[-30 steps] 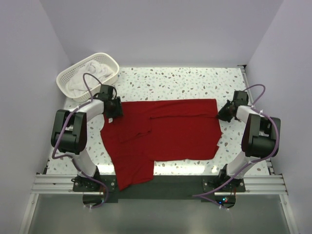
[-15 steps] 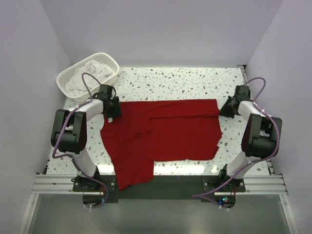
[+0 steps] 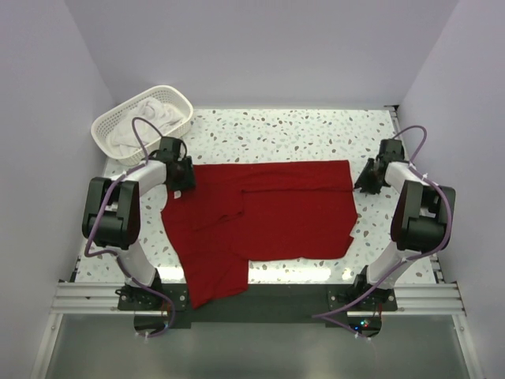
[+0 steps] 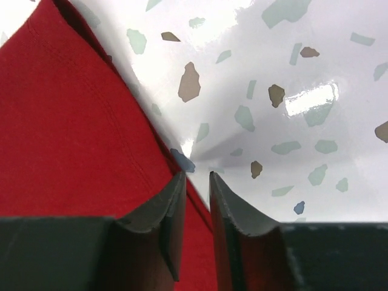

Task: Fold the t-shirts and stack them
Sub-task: Fold the tshirt

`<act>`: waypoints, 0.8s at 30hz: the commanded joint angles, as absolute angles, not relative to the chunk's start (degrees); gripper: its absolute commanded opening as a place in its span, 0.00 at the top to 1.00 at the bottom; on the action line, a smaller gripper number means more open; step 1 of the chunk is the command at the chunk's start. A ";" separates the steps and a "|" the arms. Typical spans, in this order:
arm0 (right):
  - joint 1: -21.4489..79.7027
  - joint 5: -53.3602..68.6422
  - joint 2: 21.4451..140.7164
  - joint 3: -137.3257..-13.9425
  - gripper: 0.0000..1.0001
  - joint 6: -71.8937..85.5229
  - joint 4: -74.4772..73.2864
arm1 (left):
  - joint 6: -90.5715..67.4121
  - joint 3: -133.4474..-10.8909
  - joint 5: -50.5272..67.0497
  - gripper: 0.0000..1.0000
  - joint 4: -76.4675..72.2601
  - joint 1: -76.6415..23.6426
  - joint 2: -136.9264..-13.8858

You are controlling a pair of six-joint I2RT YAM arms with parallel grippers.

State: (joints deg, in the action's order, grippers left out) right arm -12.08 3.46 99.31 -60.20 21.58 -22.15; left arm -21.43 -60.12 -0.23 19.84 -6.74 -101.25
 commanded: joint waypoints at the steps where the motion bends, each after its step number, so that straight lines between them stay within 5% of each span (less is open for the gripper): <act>1: -12.13 3.41 97.30 -63.37 0.69 20.30 -22.15 | -20.04 -60.99 -1.85 0.45 21.88 -5.71 -98.54; 5: -12.13 8.85 94.75 -64.42 0.57 21.09 -20.31 | -21.44 -63.10 -0.97 0.44 21.89 -5.54 -95.89; 12: -10.29 20.73 97.46 -65.56 0.57 27.33 -9.95 | -23.20 -66.97 -1.41 0.44 20.57 -4.48 -97.90; 24: -9.93 18.11 111.69 -68.99 0.57 30.67 -6.59 | -23.29 -72.24 -1.41 0.47 20.13 -2.81 -109.33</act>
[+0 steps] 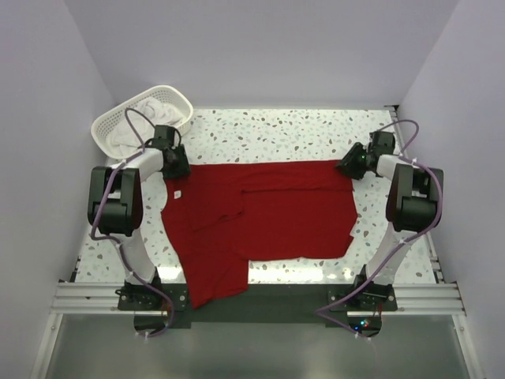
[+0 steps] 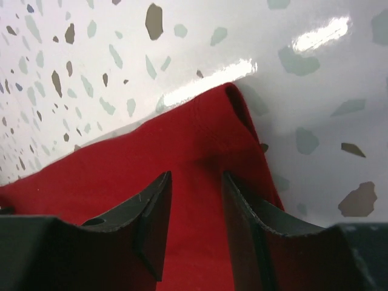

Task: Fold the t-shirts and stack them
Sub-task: Fold the tshirt

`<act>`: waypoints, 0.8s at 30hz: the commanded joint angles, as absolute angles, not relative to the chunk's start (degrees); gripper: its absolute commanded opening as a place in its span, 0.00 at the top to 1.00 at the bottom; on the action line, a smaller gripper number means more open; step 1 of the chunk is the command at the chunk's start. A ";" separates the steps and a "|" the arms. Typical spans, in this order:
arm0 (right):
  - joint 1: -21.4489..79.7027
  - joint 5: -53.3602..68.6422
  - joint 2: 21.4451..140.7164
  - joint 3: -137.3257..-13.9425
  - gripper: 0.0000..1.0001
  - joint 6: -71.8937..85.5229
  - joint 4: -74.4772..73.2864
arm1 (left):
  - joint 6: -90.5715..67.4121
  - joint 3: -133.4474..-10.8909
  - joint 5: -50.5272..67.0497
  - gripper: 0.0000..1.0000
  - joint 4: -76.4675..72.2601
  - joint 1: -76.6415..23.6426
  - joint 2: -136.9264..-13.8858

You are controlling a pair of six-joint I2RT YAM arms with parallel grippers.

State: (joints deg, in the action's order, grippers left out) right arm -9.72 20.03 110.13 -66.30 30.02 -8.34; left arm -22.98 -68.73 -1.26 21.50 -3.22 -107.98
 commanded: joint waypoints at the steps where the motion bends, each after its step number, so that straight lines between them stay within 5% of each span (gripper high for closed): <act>1: -9.84 17.32 112.23 -69.78 0.57 30.50 -6.85 | -23.38 -72.68 -1.41 0.47 20.56 -2.81 -110.73; 14: -11.07 13.71 125.94 -88.23 0.53 29.27 -11.77 | -25.84 -91.04 3.51 0.46 22.50 -2.99 -126.12; 24: -8.62 10.55 109.72 -85.90 0.44 23.21 -21.17 | -25.58 -86.77 3.26 0.34 22.76 -4.04 -108.41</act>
